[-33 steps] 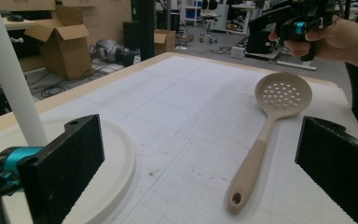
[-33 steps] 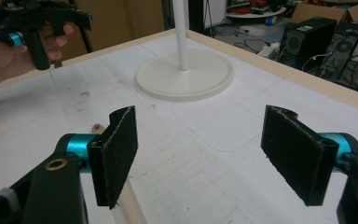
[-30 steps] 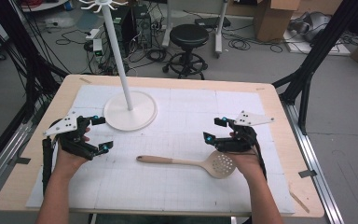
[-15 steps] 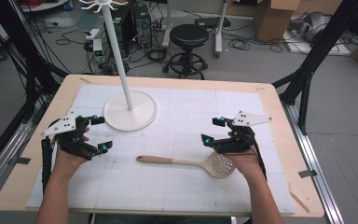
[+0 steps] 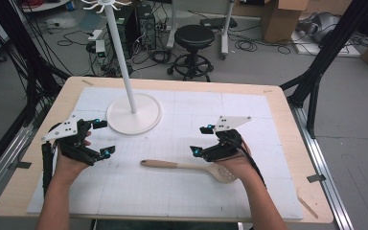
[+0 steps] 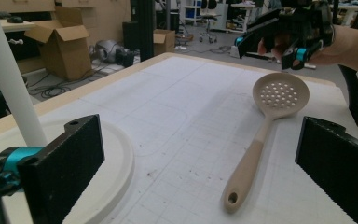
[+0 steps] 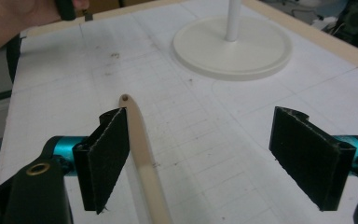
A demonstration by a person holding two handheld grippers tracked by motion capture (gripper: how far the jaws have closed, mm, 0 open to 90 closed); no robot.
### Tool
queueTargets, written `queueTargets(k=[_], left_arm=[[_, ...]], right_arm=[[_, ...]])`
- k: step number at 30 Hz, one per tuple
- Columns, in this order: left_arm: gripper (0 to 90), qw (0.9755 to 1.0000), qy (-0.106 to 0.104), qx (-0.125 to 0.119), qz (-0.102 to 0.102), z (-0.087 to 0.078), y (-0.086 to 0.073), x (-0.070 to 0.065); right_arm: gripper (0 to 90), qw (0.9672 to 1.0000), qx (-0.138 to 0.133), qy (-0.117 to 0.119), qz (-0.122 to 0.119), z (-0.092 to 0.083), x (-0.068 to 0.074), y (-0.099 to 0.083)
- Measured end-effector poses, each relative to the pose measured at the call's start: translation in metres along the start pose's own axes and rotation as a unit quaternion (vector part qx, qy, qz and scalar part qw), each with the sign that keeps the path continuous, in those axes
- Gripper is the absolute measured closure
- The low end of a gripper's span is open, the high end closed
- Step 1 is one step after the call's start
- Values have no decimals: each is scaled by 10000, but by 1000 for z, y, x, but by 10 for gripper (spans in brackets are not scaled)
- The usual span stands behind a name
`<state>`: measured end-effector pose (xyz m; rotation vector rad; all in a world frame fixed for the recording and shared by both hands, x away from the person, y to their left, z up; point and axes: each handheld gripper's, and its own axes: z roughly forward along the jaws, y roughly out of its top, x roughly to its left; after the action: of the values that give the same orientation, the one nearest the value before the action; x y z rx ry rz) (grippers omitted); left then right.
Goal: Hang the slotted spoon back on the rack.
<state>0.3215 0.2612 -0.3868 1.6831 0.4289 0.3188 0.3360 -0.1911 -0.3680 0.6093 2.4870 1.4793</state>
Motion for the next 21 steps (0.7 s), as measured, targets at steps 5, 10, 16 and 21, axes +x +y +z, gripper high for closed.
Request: queueTargets(k=[5, 10, 16, 21], left_arm=[[17, 10000, 8, -37, -4, -1, 1, 0], [17, 10000, 16, -65, 8, -2, 1, 0], [17, 10000, 12, -44, 8, -2, 1, 0], [17, 10000, -15, -55, 17, -1, 2, -1]], right_arm=[[199, 9994, 304, 137, -115, 18, 4, 4], [200, 9975, 623, 264, -199, 34, 10, 8], [205, 9942, 891, 380, -464, 44, 14, 12], [223, 9920, 1049, 528, -471, 46, 14, 15]])
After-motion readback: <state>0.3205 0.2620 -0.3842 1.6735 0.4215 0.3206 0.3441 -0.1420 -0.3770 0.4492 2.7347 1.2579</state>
